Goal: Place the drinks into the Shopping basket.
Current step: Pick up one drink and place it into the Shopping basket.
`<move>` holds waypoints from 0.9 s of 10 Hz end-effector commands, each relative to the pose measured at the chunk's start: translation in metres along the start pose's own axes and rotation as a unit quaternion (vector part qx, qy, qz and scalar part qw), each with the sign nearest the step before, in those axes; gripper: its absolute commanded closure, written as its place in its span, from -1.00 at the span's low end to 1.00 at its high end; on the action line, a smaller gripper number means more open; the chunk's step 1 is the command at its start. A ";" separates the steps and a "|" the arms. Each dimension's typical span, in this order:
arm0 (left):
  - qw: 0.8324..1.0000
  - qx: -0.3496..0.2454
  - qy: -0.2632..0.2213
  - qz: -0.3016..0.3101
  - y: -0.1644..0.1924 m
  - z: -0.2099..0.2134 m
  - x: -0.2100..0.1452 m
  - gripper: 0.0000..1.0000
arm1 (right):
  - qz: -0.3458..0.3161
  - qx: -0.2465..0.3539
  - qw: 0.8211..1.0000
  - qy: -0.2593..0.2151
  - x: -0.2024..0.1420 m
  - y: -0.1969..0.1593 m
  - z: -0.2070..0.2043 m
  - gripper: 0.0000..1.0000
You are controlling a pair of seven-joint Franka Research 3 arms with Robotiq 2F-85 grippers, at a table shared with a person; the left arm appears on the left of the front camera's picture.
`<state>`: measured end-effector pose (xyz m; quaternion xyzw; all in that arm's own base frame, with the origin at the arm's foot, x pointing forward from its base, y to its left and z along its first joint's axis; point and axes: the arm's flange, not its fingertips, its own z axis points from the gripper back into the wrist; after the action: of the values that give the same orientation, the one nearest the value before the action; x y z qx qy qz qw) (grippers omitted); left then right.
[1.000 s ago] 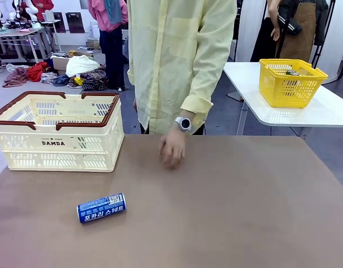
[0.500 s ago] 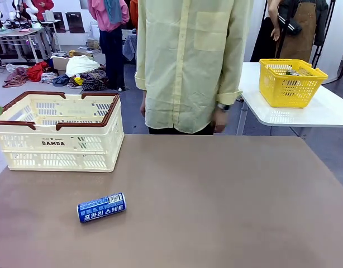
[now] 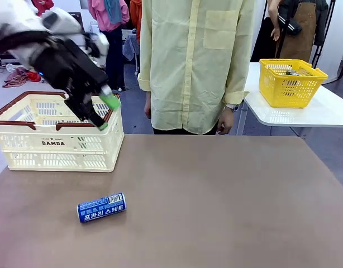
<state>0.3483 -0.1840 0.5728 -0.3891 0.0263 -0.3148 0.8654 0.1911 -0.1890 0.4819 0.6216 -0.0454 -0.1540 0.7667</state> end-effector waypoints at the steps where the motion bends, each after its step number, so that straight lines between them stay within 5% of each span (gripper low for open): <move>1: 0.908 0.412 0.073 -0.039 0.019 0.001 -0.008 -1.00 | 0.002 0.007 1.000 -0.001 0.000 0.003 0.001 -1.00; 2: 0.897 0.424 0.078 -0.095 0.022 0.001 -0.010 -1.00 | 0.002 0.007 1.000 -0.001 0.000 0.003 0.001 -1.00; 5: 0.901 0.393 0.115 -0.145 0.036 0.008 -0.014 -1.00 | 0.002 0.007 1.000 -0.001 0.000 0.003 0.001 -1.00; 6: 0.936 0.328 0.066 -0.112 0.039 0.025 -0.001 -1.00 | 0.002 0.007 1.000 -0.001 0.000 0.003 0.001 -1.00; 7: 0.914 0.357 0.143 -0.128 0.027 0.010 -0.006 -1.00 | 0.002 0.007 1.000 -0.001 0.000 0.003 0.001 -1.00; 9: 0.914 0.357 0.143 -0.128 0.027 0.010 -0.006 -1.00 | 0.002 0.007 1.000 -0.001 0.000 0.003 0.001 -1.00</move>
<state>0.3632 -0.1612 0.5593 -0.0115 -0.0241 -0.4664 0.8842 0.1910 -0.1891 0.4819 0.6217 -0.0454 -0.1542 0.7666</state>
